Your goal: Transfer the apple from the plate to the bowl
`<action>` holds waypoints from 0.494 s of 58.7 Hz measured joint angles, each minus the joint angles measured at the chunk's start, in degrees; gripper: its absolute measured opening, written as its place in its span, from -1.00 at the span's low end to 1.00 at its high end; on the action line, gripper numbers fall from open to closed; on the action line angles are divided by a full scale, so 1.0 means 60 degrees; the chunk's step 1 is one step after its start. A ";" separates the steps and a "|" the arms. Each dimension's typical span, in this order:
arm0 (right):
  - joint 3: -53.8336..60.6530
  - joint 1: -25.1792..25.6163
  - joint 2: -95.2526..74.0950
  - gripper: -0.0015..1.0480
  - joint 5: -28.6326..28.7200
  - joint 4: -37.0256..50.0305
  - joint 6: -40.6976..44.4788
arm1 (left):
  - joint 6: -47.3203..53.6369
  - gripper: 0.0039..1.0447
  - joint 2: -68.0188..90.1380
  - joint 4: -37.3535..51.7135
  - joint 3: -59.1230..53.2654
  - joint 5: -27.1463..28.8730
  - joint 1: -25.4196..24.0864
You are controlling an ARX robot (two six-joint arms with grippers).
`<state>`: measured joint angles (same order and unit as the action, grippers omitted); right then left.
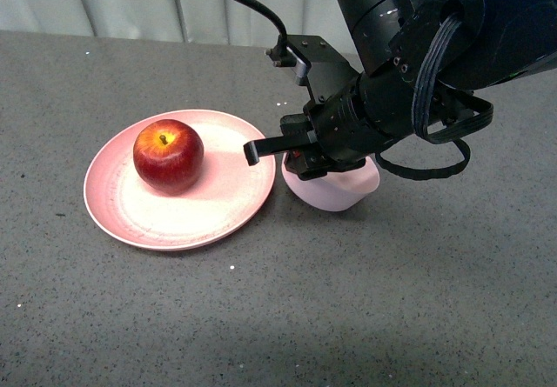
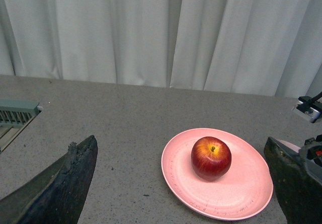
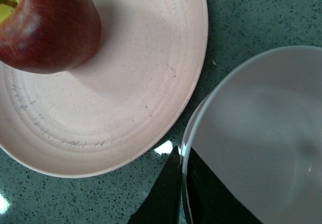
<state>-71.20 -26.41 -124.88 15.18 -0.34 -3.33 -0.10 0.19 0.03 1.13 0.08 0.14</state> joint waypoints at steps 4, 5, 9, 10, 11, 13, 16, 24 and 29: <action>0.0000 0.0000 0.0000 -0.48 0.0015 0.0029 -0.0040 | -0.0004 0.88 0.0000 0.0000 0.0000 0.0004 0.0000; 0.0004 0.0000 0.0000 -0.41 0.0022 0.0058 -0.0066 | 0.0000 0.88 0.0000 0.0000 0.0000 0.0004 0.0000; 0.0051 0.0011 0.0011 -0.21 0.0015 0.0168 -0.0095 | 0.0000 0.88 0.0000 0.0000 0.0000 0.0004 0.0000; 0.0080 0.0018 0.0029 -0.14 0.0015 0.0219 -0.0102 | 0.0000 0.88 0.0000 0.0000 0.0000 0.0004 0.0000; 0.0149 0.0033 0.0069 -0.04 0.0022 0.0310 -0.0117 | -0.0004 0.88 0.0000 0.0000 0.0000 0.0004 0.0000; 0.0266 0.0069 0.0153 0.10 0.0025 0.0437 -0.0175 | -0.0004 0.88 0.0000 0.0000 0.0000 0.0004 0.0000; 0.0561 0.0178 0.0426 0.33 -0.0018 0.0827 -0.0240 | 0.0000 0.88 0.0000 0.0000 0.0000 0.0004 0.0000; 0.1537 0.0557 0.1665 0.83 -0.0838 0.2076 -0.0313 | -0.0004 0.88 0.0000 0.0000 0.0000 0.0000 0.0000; 0.2222 0.0801 0.2455 0.81 -0.1432 0.2856 -0.0390 | -0.0004 0.88 0.0000 0.0000 0.0000 0.0000 0.0000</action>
<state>-57.87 -21.61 -110.15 6.59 16.80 -5.67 -0.12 0.19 0.03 1.13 0.08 0.14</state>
